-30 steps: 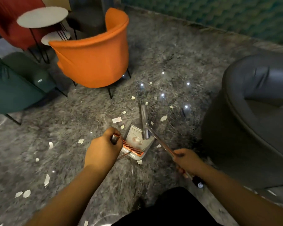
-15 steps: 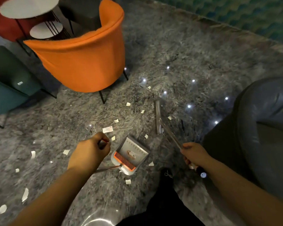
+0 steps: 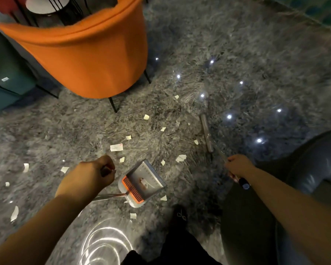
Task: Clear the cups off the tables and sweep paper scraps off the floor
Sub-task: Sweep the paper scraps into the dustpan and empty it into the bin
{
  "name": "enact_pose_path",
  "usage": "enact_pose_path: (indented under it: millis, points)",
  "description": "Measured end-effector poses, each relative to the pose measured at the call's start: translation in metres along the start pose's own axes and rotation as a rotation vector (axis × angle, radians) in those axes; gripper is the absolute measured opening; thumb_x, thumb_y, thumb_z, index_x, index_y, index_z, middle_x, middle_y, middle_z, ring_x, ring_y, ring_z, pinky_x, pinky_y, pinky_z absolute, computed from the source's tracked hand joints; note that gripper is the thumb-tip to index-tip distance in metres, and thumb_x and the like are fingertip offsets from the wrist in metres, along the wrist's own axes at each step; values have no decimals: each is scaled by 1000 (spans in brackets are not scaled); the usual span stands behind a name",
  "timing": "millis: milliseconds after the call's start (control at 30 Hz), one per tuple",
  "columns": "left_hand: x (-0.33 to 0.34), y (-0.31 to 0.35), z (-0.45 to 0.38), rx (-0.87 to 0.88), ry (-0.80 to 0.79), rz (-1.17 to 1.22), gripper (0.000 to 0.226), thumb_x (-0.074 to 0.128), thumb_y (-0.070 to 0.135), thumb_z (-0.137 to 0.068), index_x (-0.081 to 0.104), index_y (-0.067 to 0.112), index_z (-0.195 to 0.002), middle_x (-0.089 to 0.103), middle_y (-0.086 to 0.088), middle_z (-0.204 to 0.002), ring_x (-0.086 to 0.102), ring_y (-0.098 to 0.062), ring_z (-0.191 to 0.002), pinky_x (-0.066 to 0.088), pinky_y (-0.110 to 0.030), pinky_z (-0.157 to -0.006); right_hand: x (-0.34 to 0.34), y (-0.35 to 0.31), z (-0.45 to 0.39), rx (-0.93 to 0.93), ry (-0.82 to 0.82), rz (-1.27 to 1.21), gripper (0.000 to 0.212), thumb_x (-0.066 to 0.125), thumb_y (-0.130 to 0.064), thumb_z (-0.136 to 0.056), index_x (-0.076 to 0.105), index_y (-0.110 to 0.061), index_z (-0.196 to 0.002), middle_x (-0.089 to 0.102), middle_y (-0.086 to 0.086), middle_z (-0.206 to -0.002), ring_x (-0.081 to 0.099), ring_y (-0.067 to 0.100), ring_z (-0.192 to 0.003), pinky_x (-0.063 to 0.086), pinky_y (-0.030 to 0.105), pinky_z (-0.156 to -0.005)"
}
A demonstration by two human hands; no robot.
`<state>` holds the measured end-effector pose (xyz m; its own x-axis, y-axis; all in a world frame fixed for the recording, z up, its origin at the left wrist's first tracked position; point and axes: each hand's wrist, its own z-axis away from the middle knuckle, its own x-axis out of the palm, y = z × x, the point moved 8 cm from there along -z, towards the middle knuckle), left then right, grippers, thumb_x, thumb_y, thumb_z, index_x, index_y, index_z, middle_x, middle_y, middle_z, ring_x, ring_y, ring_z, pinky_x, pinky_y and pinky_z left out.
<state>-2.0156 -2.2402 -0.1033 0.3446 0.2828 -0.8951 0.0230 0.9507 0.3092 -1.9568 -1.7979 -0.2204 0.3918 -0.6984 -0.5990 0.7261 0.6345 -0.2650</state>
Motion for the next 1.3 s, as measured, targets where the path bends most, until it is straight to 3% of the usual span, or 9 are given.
enact_pose_path:
  millis: [200,333,533,667,767,900,1033,1133,1300]
  points:
    - [-4,1,-12,14,26,-8,28,76,33,-77,51,45,-72,59,18,-57,59,-9,-56,52,-29,-55,-4,-12,-34,31,-50,94,10,50,-11,-94,58,-4,-90,54,5,-64,51,16,-55,45,26,-55]
    - [-5,1,-14,25,42,-16,27,76,33,-77,51,44,-72,52,23,-52,49,2,-50,44,-24,-51,10,-27,-40,8,-87,182,23,48,-9,-94,48,-11,-71,51,4,-66,48,13,-55,40,23,-51]
    - [-3,4,-16,38,21,-62,12,69,42,-80,58,36,-84,67,7,-69,66,-21,-68,53,-33,-59,43,-43,-16,-47,-151,301,29,50,-5,-91,39,-17,-66,50,5,-71,47,14,-58,44,25,-61]
    - [-2,6,-12,54,34,-85,11,66,42,-83,61,34,-88,68,6,-72,66,-23,-69,53,-32,-58,71,-38,15,-35,-169,261,7,47,-6,-93,44,-10,-90,54,10,-86,50,18,-63,45,27,-65]
    - [0,6,-7,58,31,-71,10,65,41,-84,60,34,-88,68,6,-73,65,-23,-69,53,-31,-58,104,-32,43,1,-265,200,28,47,-3,-94,40,-2,-122,57,17,-94,53,21,-63,44,27,-52]
    - [3,7,0,82,38,-73,10,63,42,-86,59,34,-89,64,7,-71,63,-22,-66,51,-30,-54,146,-34,70,-56,-293,243,46,46,-12,-96,31,-4,-139,52,21,-129,57,31,-108,40,26,-72]
    - [5,7,13,106,81,-94,10,64,42,-86,59,34,-89,53,11,-64,60,-22,-62,38,-23,-48,177,-41,93,-105,-334,178,30,50,-10,-92,42,-9,-121,55,16,-118,59,23,-77,50,28,-59]
    - [5,1,19,110,88,-77,11,63,42,-86,57,34,-88,59,9,-66,59,-23,-62,39,-24,-49,195,-44,107,-121,-402,106,20,50,-10,-92,41,-15,-109,54,13,-109,56,15,-54,47,24,-45]
    - [5,-7,27,130,91,-37,11,62,42,-86,57,34,-90,64,6,-72,62,-24,-67,50,-30,-54,195,-46,127,-89,-410,-63,29,55,-6,-92,52,-8,-121,55,10,-83,52,11,-41,42,23,-40]
